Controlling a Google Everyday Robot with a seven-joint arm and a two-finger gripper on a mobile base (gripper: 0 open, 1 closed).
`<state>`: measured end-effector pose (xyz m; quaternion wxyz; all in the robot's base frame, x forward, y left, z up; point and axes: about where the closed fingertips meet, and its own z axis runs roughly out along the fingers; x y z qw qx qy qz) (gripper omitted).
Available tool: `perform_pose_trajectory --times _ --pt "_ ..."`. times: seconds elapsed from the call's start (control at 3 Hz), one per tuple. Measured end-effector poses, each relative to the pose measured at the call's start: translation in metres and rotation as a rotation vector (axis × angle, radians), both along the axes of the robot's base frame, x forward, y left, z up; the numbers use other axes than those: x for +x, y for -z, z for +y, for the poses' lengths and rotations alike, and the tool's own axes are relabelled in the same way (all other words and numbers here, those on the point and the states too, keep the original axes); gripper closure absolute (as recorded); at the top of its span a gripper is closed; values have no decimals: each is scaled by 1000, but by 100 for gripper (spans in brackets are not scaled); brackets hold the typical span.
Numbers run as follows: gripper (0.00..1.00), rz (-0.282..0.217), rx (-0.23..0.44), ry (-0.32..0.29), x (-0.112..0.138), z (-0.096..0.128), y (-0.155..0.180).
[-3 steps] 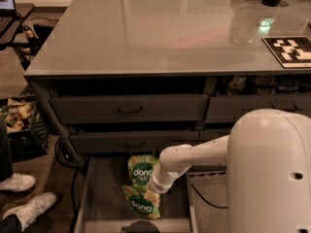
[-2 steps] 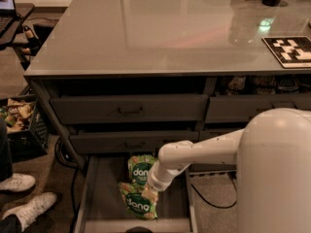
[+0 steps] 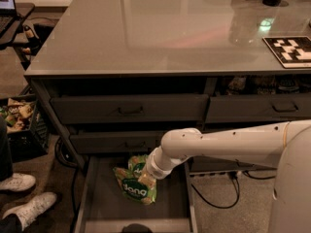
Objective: Pick green rice chip bag from bottom drawer and place on counter
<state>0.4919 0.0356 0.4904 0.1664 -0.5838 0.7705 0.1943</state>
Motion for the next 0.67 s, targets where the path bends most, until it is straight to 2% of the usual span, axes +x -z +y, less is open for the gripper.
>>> perform_pose_trajectory --times 0.33,0.67 --pt "100 0 0 0 0 0 0" --pt "100 -44 28 -9 0 4 -39"
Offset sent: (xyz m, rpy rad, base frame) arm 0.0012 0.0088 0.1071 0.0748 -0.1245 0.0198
